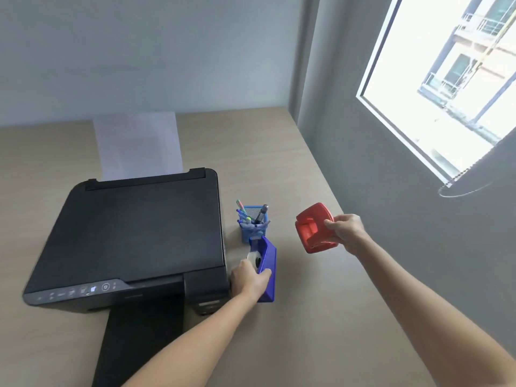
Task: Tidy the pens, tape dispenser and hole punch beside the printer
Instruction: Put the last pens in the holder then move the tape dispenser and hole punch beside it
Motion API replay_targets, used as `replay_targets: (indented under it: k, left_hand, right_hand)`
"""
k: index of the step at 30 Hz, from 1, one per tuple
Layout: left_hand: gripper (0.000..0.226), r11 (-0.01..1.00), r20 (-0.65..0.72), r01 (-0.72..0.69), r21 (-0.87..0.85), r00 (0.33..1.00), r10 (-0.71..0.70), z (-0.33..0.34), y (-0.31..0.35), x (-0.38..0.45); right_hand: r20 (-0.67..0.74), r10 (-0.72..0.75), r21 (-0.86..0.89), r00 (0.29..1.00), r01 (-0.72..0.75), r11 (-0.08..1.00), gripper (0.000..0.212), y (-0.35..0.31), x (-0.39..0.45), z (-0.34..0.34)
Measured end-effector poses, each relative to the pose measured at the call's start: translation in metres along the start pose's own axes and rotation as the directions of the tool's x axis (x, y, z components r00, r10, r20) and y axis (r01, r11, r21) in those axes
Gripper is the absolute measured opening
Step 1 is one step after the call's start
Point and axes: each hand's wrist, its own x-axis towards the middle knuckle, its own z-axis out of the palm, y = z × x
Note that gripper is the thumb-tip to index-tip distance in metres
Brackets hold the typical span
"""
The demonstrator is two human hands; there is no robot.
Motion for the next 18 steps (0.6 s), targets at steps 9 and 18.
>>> replay_targets:
  k: [9,18]
  left_hand:
    - [0.040,0.970,-0.007,-0.022,0.242,1.000,0.024,0.031,0.011,0.024]
    - [0.045,0.977,-0.004,0.040,0.210,0.999,-0.040,0.035,0.035,0.050]
  right_hand:
    - [0.046,0.080,-0.003,0.996,-0.080,0.997,0.018,0.037,0.029,0.062]
    - [0.034,0.047,0.029,0.998,-0.048,0.998,0.004,0.034,0.043,0.084]
